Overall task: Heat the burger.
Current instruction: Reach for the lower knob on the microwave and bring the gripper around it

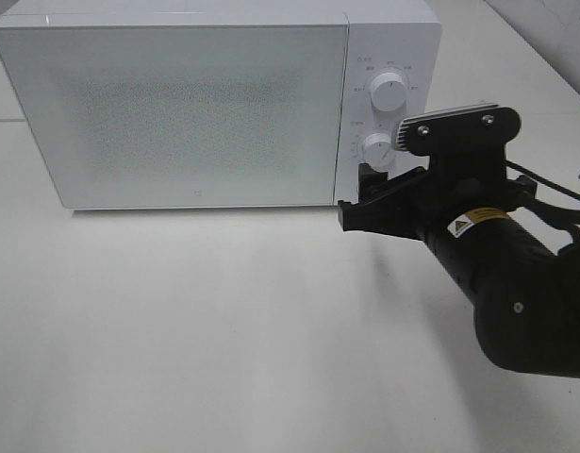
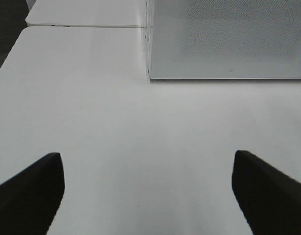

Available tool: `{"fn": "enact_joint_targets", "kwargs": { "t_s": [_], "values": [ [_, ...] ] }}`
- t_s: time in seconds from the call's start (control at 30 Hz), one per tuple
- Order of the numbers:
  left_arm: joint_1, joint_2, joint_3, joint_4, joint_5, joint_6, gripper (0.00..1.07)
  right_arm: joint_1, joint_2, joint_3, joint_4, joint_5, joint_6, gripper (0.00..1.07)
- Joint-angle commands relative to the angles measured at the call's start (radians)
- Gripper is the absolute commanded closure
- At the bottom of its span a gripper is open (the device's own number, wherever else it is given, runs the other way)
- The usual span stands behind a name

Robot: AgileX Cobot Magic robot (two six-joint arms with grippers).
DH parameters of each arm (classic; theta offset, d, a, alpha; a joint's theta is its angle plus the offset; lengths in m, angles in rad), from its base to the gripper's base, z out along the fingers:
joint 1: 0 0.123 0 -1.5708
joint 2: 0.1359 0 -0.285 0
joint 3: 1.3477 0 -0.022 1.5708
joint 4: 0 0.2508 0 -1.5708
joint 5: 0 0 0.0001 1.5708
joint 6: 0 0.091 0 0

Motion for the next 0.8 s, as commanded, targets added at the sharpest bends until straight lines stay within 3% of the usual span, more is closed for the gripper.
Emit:
{"fn": "enact_joint_targets", "kwargs": {
  "t_s": [0.03,0.17,0.5,0.8],
  "values": [
    [-0.001,-0.027,0.004,-0.011,-0.012,-0.005,0.19,0.004,0.038,-0.048,0.012,0.001,0.000,0.24],
    [-0.001,-0.027,0.004,-0.011,-0.012,-0.005,0.19,0.004,0.082,-0.109,0.079,-0.006,-0.008,0.21],
    [-0.001,-0.027,0.004,-0.011,-0.012,-0.005,0.19,0.001,0.180,-0.204,0.079,-0.040,-0.014,0.23],
    [-0.001,-0.027,0.004,-0.011,-0.012,-0.005,0.19,-0.085,0.259,-0.305,0.039,-0.016,-0.005,0.25]
  ]
}}
